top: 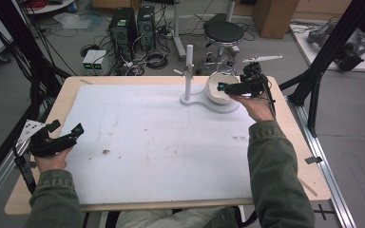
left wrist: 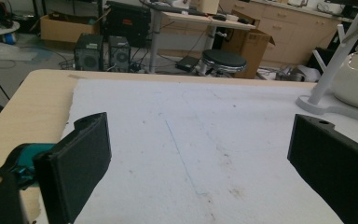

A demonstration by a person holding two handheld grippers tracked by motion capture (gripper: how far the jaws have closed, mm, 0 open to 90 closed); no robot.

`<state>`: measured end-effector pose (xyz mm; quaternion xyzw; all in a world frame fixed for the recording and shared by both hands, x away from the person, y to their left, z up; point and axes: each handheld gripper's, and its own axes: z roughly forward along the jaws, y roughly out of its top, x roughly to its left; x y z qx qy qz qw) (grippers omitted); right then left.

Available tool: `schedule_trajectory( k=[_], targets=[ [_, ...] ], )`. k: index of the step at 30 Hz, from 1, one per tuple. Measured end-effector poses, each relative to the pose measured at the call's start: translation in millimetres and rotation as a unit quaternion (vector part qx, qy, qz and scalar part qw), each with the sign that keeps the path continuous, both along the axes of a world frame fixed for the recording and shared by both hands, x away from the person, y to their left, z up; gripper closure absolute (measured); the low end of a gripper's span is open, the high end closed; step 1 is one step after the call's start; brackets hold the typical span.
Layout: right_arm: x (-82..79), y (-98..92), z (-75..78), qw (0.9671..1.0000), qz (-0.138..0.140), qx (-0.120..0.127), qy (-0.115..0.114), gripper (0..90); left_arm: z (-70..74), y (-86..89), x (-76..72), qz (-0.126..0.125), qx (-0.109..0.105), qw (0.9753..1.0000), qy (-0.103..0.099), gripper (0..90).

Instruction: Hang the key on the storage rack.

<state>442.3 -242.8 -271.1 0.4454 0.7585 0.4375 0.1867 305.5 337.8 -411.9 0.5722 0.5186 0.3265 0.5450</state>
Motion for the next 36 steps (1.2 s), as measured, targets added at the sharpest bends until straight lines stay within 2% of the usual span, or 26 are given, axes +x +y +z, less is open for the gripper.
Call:
schedule_trajectory(
  k=[14, 25, 29, 36],
  targets=[
    [-24.7, -14.7, -20.5, 0.9998, -0.001, 0.005, -0.02, 0.6, -1.8, 2.7, -1.8, 0.0, -0.002, 1.0, -0.001, 6.4],
    [-40.8, -31.4, -40.1, 0.9993, -0.012, 0.022, -0.028, 0.6, -2.7, 2.7, -2.0, -0.007, 0.004, 0.9999, 0.007, 6.4],
    [-46.6, -37.1, -47.8, 0.9987, -0.02, 0.033, -0.034, 0.6, -3.4, 3.6, -1.7, -0.008, 0.004, 0.9999, 0.009, 6.4],
    [-55.8, -43.2, -55.8, 0.9978, -0.027, 0.037, -0.048, 0.6, -4.1, 2.7, -1.7, -0.009, 0.009, 0.9999, 0.008, 6.4]
  ],
)
